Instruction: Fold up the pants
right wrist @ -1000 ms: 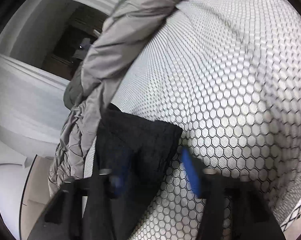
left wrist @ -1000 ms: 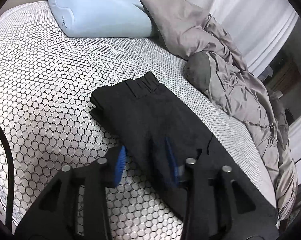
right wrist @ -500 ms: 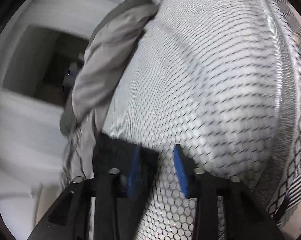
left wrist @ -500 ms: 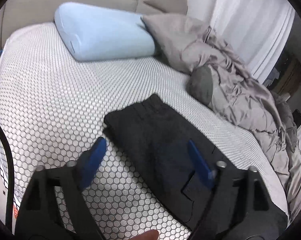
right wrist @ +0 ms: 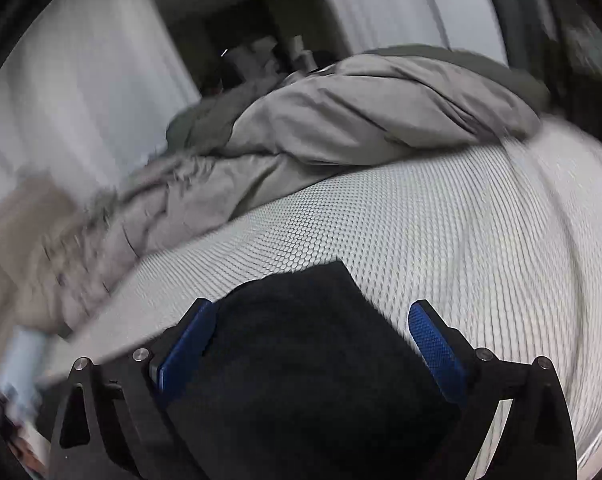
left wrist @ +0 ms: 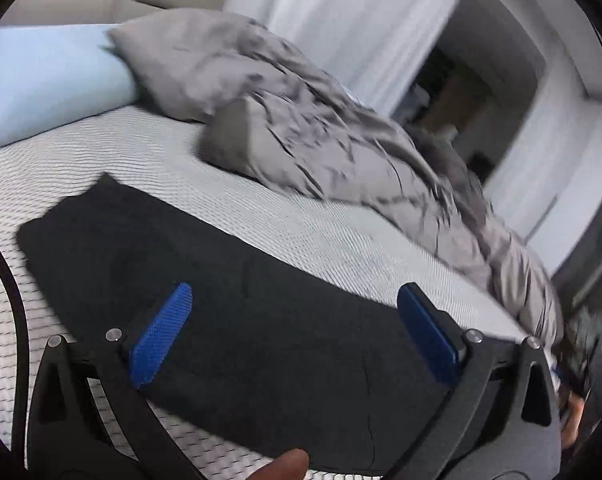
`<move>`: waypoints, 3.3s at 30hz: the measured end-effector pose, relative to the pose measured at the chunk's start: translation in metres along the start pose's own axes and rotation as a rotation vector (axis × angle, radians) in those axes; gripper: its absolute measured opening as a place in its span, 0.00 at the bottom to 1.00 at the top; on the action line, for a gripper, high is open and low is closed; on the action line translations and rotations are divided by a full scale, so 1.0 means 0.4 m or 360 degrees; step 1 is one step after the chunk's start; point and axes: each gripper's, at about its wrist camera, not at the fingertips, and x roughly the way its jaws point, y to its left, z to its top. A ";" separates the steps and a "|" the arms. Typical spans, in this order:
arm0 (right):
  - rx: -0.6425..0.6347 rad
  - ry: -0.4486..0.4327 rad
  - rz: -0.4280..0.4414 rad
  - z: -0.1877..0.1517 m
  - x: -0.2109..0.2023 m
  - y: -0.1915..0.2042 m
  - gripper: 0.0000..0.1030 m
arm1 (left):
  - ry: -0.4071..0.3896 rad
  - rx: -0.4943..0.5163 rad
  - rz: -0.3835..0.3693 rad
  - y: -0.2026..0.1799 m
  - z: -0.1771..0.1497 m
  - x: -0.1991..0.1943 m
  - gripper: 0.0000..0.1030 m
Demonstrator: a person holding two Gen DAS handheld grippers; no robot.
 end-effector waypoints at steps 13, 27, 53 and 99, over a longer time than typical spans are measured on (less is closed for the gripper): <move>-0.0014 0.0233 -0.0172 0.018 0.241 -0.017 0.26 | 0.0212 0.0076 0.0097 -0.149 -0.087 0.195 0.99; 0.0455 0.0206 -0.0196 0.032 0.214 -0.163 0.10 | 0.0200 0.0064 0.0118 -0.136 -0.093 0.178 0.99; -0.0341 0.0342 0.0129 0.000 0.184 0.062 0.07 | 0.0236 0.0347 0.0011 -0.237 -0.138 0.166 0.99; -0.0487 0.0426 -0.0322 -0.250 0.089 0.057 0.94 | 0.0814 0.1050 -0.0283 -0.532 -0.469 0.210 0.99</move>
